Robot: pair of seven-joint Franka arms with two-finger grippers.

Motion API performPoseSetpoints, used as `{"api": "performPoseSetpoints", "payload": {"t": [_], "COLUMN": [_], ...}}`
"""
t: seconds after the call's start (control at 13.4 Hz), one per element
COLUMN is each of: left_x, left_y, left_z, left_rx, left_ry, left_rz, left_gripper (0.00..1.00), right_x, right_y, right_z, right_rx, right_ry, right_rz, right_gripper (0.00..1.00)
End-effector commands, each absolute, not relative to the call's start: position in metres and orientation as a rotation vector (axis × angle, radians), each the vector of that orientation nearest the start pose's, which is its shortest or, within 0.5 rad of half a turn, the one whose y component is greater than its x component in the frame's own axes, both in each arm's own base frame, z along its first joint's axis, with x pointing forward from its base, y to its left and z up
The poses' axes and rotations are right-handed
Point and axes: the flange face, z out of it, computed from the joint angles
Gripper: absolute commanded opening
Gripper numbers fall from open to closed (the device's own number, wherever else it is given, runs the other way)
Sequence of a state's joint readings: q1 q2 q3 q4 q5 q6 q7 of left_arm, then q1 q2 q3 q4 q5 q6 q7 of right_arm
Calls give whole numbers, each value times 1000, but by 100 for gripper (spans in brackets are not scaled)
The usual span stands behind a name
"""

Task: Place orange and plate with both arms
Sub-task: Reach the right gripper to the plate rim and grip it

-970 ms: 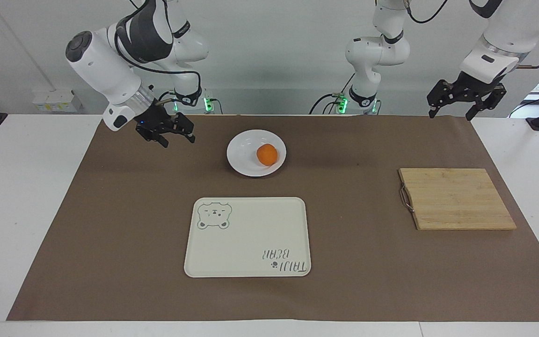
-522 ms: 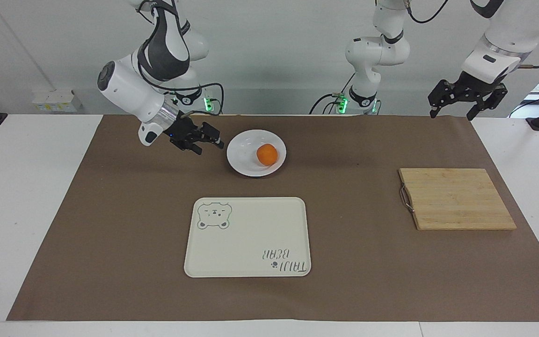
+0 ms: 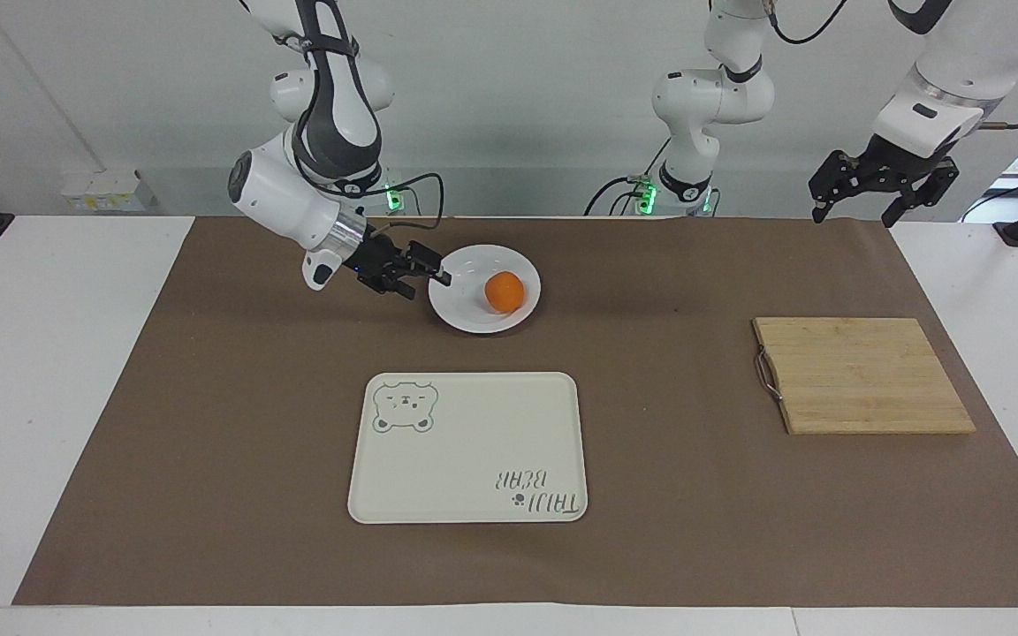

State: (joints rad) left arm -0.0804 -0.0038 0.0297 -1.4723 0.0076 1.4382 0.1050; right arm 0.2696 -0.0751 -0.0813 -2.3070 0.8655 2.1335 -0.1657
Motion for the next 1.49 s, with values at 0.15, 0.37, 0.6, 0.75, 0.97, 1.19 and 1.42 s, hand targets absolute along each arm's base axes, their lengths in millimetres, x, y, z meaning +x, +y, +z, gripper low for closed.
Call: {"api": "performPoseSetpoints", "payload": {"t": [0.15, 0.37, 0.6, 0.75, 0.97, 1.19, 1.42], "left_x": [532, 532, 532, 532, 531, 532, 532], "left_y": [-22, -23, -23, -22, -23, -22, -23], "left_z": [661, 661, 661, 661, 661, 661, 661], "left_rx": [-3112, -3112, -3112, -3112, -3112, -3112, -3112], "left_ry": [219, 223, 223, 219, 221, 219, 221], "left_rz": [32, 32, 32, 32, 34, 32, 32], "left_gripper": [100, 100, 100, 100, 100, 100, 100], "right_x": [466, 454, 441, 436, 425, 416, 404], "right_y": [114, 113, 118, 119, 120, 141, 143], "right_z": [341, 317, 286, 275, 264, 264, 258], "right_rx": [-2360, -2336, -2300, -2288, -2254, -2245, -2253], "right_ry": [183, 171, 163, 156, 224, 219, 219], "right_rz": [73, 69, 20, 24, 53, 87, 95], "right_gripper": [100, 100, 100, 100, 100, 100, 100]}}
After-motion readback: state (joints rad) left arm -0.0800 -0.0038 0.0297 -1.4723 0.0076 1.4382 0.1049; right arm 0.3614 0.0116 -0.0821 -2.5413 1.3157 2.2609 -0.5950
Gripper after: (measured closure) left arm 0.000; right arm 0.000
